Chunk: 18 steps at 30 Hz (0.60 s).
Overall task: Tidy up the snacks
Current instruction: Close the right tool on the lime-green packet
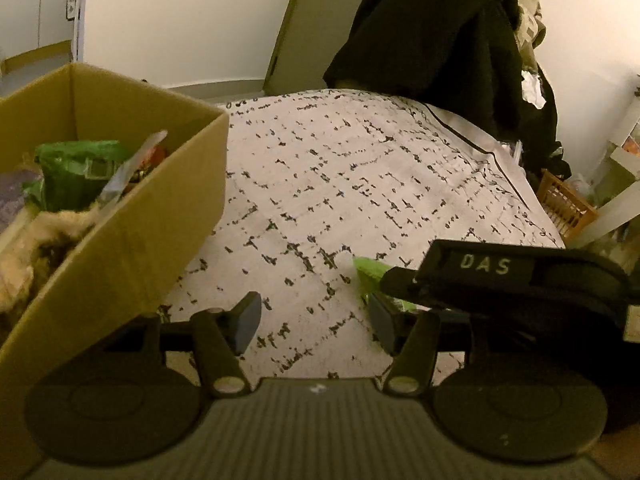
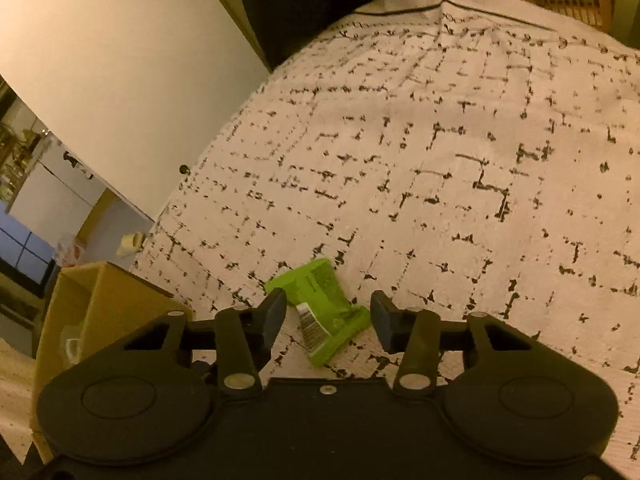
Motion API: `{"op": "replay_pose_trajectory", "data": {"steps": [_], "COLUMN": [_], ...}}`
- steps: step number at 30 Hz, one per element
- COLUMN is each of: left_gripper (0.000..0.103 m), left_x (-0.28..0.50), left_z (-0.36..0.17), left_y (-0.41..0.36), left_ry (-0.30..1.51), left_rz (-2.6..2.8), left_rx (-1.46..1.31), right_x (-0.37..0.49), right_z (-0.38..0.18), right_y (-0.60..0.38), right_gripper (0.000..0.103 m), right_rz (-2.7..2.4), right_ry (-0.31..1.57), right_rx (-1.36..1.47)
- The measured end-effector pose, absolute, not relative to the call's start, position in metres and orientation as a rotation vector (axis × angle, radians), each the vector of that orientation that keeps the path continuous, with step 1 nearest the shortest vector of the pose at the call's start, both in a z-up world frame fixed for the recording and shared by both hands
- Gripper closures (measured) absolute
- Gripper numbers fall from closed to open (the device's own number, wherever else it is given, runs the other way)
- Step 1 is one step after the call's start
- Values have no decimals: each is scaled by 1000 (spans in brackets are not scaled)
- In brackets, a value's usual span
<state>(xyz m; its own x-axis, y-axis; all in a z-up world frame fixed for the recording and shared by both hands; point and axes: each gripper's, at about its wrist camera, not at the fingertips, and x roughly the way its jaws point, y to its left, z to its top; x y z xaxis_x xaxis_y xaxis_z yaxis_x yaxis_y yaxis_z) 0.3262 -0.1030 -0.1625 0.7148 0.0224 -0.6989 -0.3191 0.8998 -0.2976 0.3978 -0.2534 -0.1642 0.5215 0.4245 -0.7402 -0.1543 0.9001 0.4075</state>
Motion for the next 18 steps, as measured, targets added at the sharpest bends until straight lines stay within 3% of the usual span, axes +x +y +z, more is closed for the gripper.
{"op": "replay_pose_trajectory", "data": {"steps": [2,12,18], "left_gripper": [45,45,45], "left_x": [325,320,316], "left_z": [-164,-162,-151], "left_y": [-104,-103,-104], "left_ry": [761,771,751], "left_rz": [195,181,164], "left_rx": [-411,-413,-406], "right_x": [400,398,390], "right_z": [-166,-164,-151], "right_y": [-253,-250,-261], "right_gripper": [57,80,83], "right_rz": [351,358,375], "right_ry": [964,956,930], "right_rx": [310,276,318]}}
